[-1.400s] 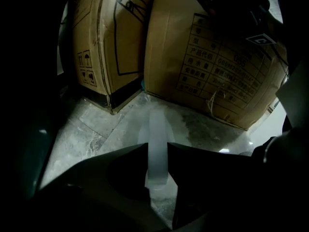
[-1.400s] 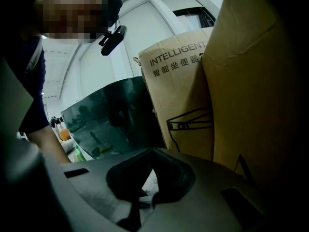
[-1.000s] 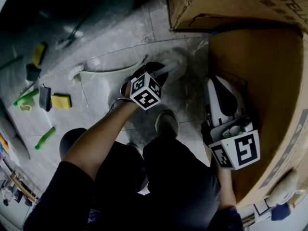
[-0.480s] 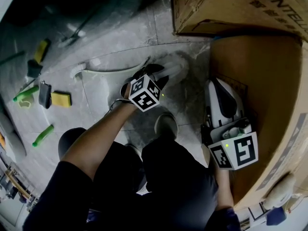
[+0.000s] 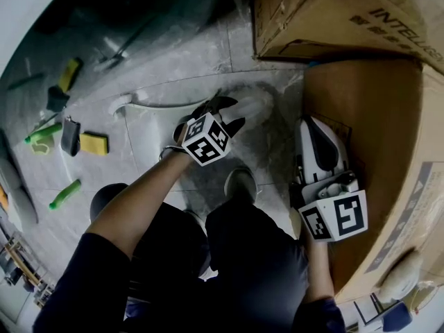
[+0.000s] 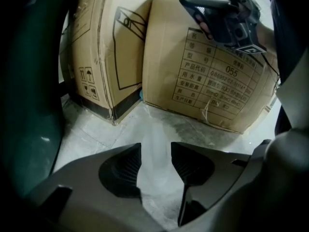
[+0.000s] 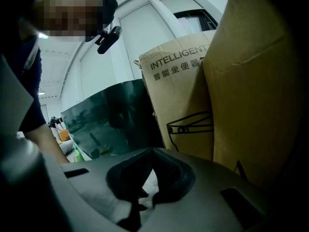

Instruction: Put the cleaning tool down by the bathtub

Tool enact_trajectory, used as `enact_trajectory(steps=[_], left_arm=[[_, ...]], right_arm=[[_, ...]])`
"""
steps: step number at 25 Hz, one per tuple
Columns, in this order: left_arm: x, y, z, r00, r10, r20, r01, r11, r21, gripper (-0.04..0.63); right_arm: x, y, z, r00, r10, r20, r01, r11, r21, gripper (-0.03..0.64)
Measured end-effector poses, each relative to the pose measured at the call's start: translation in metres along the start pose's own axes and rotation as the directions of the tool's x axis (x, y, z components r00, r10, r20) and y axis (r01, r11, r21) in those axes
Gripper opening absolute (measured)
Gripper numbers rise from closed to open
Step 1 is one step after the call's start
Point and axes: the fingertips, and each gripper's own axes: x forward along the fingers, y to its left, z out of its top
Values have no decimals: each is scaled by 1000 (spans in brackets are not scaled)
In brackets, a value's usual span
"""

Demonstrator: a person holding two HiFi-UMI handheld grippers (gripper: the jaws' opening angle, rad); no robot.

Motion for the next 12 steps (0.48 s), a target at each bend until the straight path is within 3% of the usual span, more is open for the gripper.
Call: enact_trajectory(steps=[6, 12], left_arm=[[-37, 16, 12, 999, 39, 9, -39, 999, 3, 217], [-126, 31, 49, 995, 98, 33, -97, 995, -35, 221]], right_arm=[[-3, 11, 19, 1000, 1, -24, -1, 1000, -10, 3], [-20, 40, 73, 998, 9, -70, -11, 1000, -25, 3]])
